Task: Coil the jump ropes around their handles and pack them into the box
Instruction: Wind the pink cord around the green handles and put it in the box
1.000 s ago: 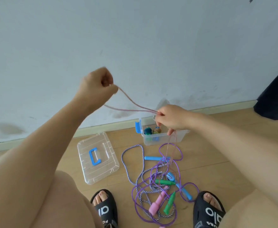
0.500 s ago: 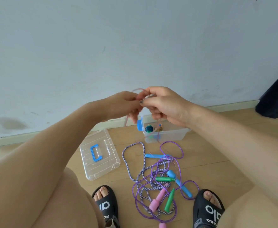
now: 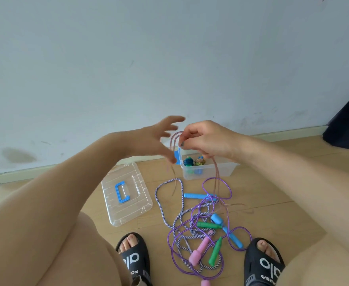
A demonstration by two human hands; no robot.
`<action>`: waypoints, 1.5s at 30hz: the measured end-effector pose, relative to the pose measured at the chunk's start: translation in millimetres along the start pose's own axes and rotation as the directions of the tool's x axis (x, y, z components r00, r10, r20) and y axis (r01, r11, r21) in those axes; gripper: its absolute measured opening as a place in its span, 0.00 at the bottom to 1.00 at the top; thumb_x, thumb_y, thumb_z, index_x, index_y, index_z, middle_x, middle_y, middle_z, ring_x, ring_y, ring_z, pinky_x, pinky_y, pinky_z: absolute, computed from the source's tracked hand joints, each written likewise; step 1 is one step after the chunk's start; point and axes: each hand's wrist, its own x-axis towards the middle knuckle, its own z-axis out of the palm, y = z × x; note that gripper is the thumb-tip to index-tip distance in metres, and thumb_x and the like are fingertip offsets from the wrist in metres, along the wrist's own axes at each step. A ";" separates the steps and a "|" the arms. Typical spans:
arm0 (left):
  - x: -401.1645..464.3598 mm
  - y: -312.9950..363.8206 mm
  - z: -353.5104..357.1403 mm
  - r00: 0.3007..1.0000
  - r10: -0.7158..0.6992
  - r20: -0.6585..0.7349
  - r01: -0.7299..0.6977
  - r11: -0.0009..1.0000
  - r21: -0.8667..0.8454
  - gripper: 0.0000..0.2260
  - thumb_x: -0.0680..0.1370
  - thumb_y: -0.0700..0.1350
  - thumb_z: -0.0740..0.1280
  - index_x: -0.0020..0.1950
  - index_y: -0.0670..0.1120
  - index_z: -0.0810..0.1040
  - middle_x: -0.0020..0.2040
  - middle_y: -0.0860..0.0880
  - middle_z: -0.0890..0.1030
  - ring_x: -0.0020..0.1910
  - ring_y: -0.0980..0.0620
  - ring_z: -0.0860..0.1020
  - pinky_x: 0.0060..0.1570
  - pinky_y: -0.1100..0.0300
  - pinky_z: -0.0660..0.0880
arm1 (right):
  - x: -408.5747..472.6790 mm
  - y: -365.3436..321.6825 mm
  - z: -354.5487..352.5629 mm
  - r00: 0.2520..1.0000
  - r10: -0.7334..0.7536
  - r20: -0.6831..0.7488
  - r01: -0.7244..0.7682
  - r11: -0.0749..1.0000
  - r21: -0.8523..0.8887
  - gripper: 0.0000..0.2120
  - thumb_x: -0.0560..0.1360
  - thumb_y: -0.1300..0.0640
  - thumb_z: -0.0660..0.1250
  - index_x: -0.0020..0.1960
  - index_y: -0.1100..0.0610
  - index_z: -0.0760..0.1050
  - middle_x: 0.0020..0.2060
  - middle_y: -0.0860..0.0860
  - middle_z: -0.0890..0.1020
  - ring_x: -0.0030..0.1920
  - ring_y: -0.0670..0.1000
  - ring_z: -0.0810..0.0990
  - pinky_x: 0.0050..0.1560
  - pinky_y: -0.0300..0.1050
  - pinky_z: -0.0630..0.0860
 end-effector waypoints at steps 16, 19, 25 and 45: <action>-5.2 -44.8 -42.6 0.858 -0.249 -0.450 0.442 0.804 0.397 0.13 0.81 0.52 0.62 0.53 0.41 0.74 0.51 0.44 0.81 0.51 0.42 0.78 0.48 0.53 0.73 | -4.4 17.3 -23.4 0.992 -0.032 -0.124 -0.011 0.942 -0.334 0.19 0.81 0.44 0.61 0.38 0.54 0.77 0.31 0.52 0.70 0.27 0.48 0.65 0.32 0.43 0.62; -7.0 -36.6 -20.2 0.955 -0.290 -0.066 0.297 0.916 0.268 0.32 0.71 0.51 0.77 0.70 0.54 0.65 0.62 0.53 0.78 0.62 0.50 0.77 0.65 0.52 0.72 | -4.4 7.5 -10.9 0.994 -0.058 -0.096 0.034 0.972 -0.231 0.17 0.81 0.46 0.61 0.39 0.54 0.77 0.28 0.47 0.69 0.27 0.49 0.64 0.30 0.42 0.63; -4.1 14.3 -2.5 0.992 0.117 -0.051 -0.123 0.984 -0.127 0.10 0.76 0.44 0.68 0.55 0.41 0.77 0.49 0.47 0.84 0.51 0.50 0.82 0.64 0.53 0.72 | -0.3 -8.4 -0.3 0.994 -0.079 -0.079 0.087 0.991 0.105 0.18 0.84 0.49 0.56 0.41 0.58 0.74 0.23 0.42 0.66 0.25 0.47 0.59 0.27 0.41 0.57; -18.7 -24.1 -50.0 0.773 -0.032 -0.634 0.454 0.727 0.516 0.17 0.79 0.54 0.62 0.33 0.47 0.71 0.33 0.49 0.74 0.34 0.47 0.73 0.33 0.58 0.65 | -8.5 15.0 -17.3 0.995 0.104 0.003 -0.103 0.989 -0.104 0.17 0.81 0.48 0.60 0.38 0.57 0.71 0.28 0.49 0.66 0.24 0.48 0.61 0.23 0.38 0.60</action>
